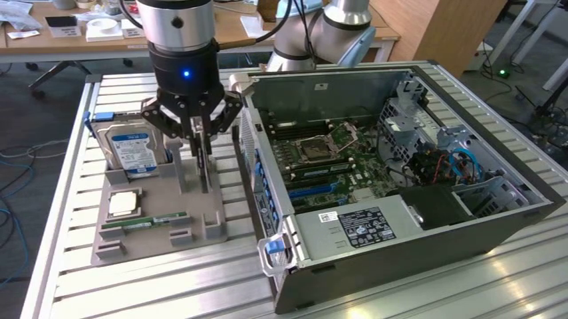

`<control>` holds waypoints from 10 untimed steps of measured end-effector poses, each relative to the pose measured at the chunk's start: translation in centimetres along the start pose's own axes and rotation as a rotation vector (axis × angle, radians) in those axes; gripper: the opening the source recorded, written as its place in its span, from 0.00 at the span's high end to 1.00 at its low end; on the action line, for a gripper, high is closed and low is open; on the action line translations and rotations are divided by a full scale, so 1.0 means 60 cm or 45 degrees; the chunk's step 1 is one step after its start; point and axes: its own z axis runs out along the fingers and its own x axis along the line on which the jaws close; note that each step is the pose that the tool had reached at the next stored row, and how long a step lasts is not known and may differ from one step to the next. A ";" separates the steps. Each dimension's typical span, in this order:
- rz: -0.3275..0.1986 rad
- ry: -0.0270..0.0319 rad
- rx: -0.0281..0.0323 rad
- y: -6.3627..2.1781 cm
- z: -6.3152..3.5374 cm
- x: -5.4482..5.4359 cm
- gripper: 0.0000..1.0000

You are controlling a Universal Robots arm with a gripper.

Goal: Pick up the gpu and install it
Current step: 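Pick up the gpu and move the gpu toward the slot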

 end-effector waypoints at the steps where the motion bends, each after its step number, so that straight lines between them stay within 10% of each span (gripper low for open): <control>1: 0.000 0.0000 -0.0001 0.000 -0.001 0.000 0.74; 10: 0.000 0.0001 0.0000 0.000 -0.014 0.000 0.74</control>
